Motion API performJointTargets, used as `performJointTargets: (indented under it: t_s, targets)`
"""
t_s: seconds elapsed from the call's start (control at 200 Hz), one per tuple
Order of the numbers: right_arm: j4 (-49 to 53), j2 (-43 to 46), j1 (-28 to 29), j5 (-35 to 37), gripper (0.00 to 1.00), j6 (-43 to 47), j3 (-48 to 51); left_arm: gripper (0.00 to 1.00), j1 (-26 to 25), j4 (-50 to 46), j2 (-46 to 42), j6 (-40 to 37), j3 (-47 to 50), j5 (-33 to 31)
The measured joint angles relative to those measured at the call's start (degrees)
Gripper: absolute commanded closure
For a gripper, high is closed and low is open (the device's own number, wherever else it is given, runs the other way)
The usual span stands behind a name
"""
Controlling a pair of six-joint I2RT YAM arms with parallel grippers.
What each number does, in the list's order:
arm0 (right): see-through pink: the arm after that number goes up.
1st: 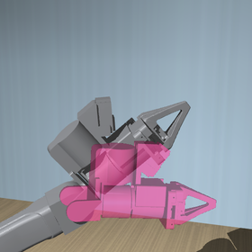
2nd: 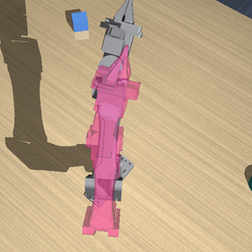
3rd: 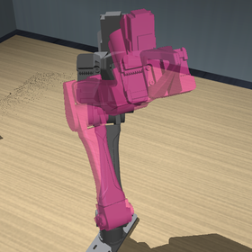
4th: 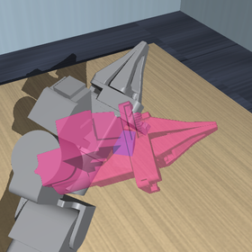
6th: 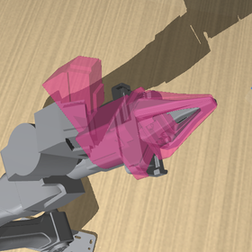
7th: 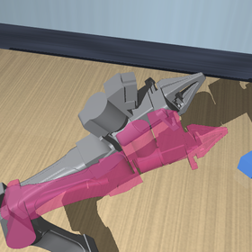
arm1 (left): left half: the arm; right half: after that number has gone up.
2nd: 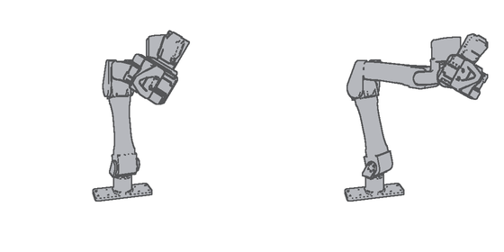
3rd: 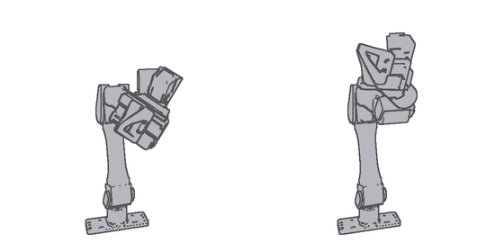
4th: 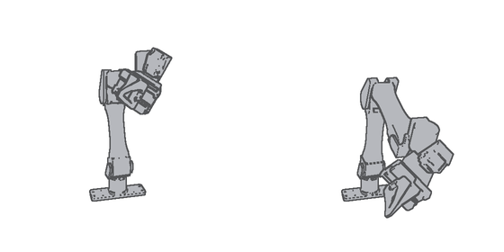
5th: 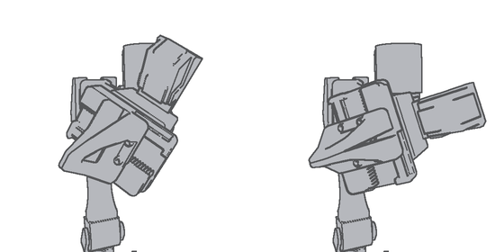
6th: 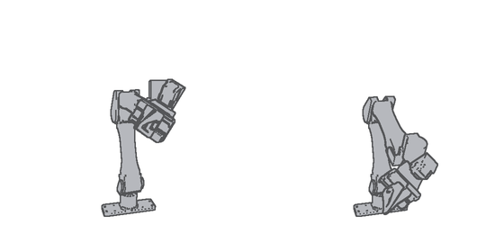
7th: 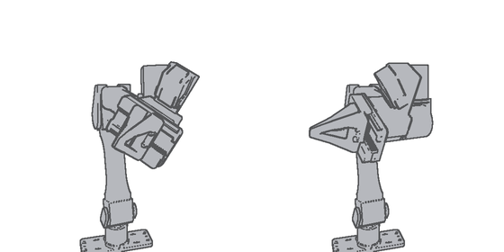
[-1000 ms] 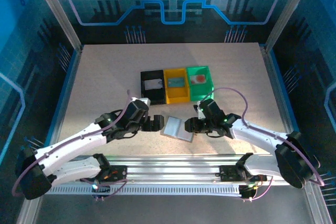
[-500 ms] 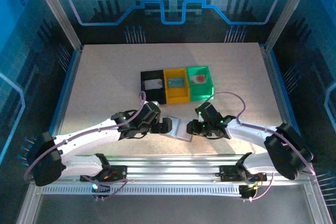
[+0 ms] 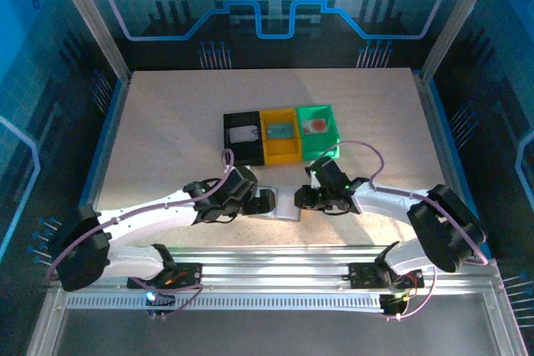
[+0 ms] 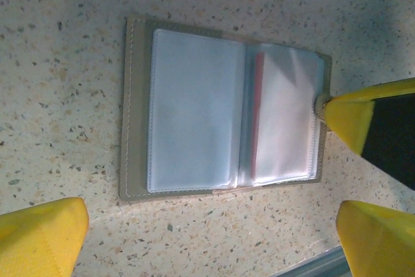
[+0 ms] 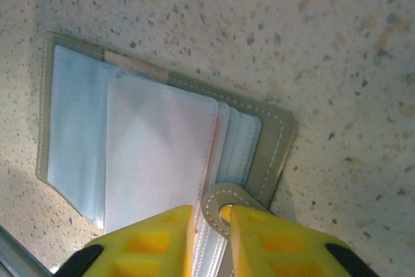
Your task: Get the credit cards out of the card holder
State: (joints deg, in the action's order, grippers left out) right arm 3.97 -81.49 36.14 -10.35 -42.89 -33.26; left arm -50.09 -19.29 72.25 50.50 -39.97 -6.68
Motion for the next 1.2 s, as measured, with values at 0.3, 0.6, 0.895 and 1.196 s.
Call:
performJointTargets:
  t_s: [0.3,0.6,0.895,1.196]
  targets:
    - [5.6,6.6,0.2,2.9,0.60,1.5,-2.1,0.01,0.0,0.8,1.1,4.3,1.2,0.0]
    - [6.2,7.8,10.2,8.1,0.59,-6.9,-2.1,0.01,0.0,2.1,2.4,7.7,1.9,-1.2]
    - [4.8,4.2,12.1,11.6,0.59,-12.3,-2.1,0.01,0.0,6.8,2.4,9.6,4.8,-1.7]
    - [3.7,1.2,13.1,13.2,0.56,-16.9,-2.1,0.01,0.0,10.6,2.6,11.6,7.6,-1.6]
